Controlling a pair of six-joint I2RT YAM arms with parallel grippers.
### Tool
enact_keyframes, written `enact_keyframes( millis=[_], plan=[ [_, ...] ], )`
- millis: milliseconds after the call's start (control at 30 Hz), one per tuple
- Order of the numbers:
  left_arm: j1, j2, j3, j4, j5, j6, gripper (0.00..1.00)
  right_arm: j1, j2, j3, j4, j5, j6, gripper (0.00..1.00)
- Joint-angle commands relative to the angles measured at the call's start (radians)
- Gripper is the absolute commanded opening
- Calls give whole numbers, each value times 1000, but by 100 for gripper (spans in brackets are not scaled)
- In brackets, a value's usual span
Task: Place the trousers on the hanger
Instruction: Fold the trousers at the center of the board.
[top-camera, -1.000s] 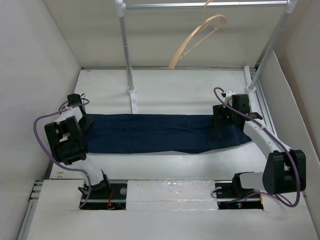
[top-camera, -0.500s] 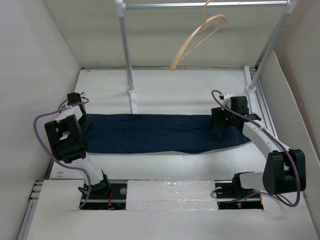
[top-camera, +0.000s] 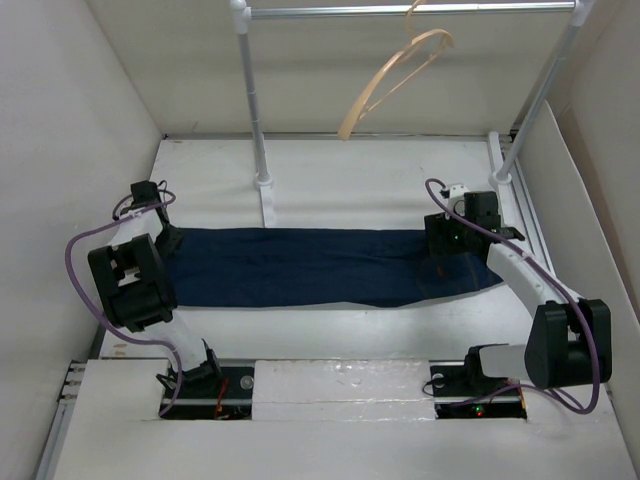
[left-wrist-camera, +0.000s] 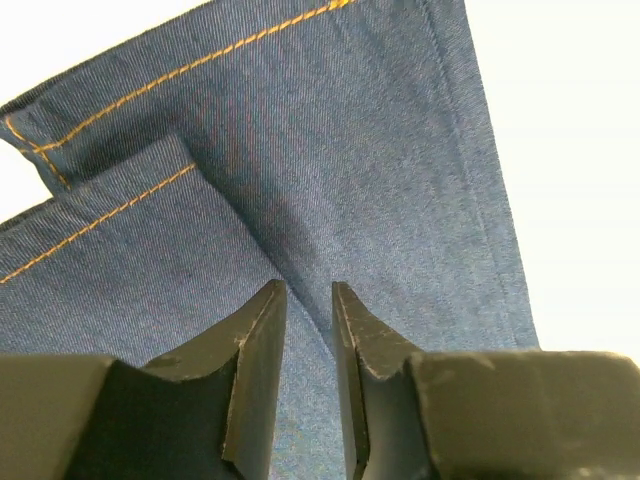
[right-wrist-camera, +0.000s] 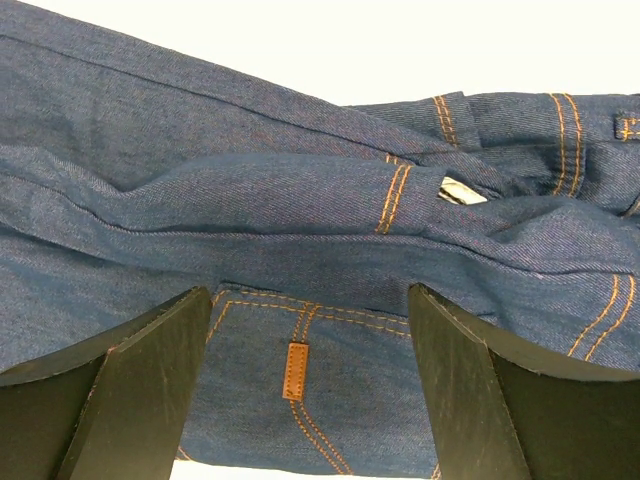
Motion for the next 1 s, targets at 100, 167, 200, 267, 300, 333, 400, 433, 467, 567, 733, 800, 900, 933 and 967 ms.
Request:
enact_keyframes(
  millis=[100,167,200,267,300,333,400,433,467,567,733,800,900,933,967],
  plan=[
    [2,-12,10,-36,-34,14,22,-4,-32,31,31,-24,-10,85],
    [2,4,-5,-29,-37,14,22,-4,-36,32,28,-27,-10,84],
    [2,10,-9,-27,-44,13,22,-4,-36,34,26,-27,-10,84],
    [2,25,-10,-32,-42,11,21,-4,-36,35,23,-30,-10,85],
    [2,28,-9,-35,-47,5,21,-4,-36,34,22,-29,-12,85],
    [2,30,-10,-33,-45,7,21,-4,-38,32,22,-27,-12,85],
    [2,27,-9,-33,-48,8,21,-4,-41,29,20,-27,-12,85],
    [2,28,-7,-36,-50,10,20,-4,-41,28,22,-24,-12,85],
    [2,33,-4,-36,-53,11,20,-4,-42,28,22,-24,-12,85],
    [2,50,-4,-41,-67,13,20,-4,-44,28,22,-23,-12,85],
    [2,82,-18,-19,-85,5,20,-4,-45,28,25,-30,-12,85],
    [2,94,-13,-15,-79,5,17,-4,-45,24,26,-29,-12,85],
    [2,108,-9,-13,-80,0,18,-4,-52,26,22,-33,-12,84],
    [2,108,-7,-10,-79,0,17,-4,-55,28,22,-33,-12,85],
    [2,107,-7,-7,-74,2,14,-4,-56,28,22,-33,-12,84]
  ],
)
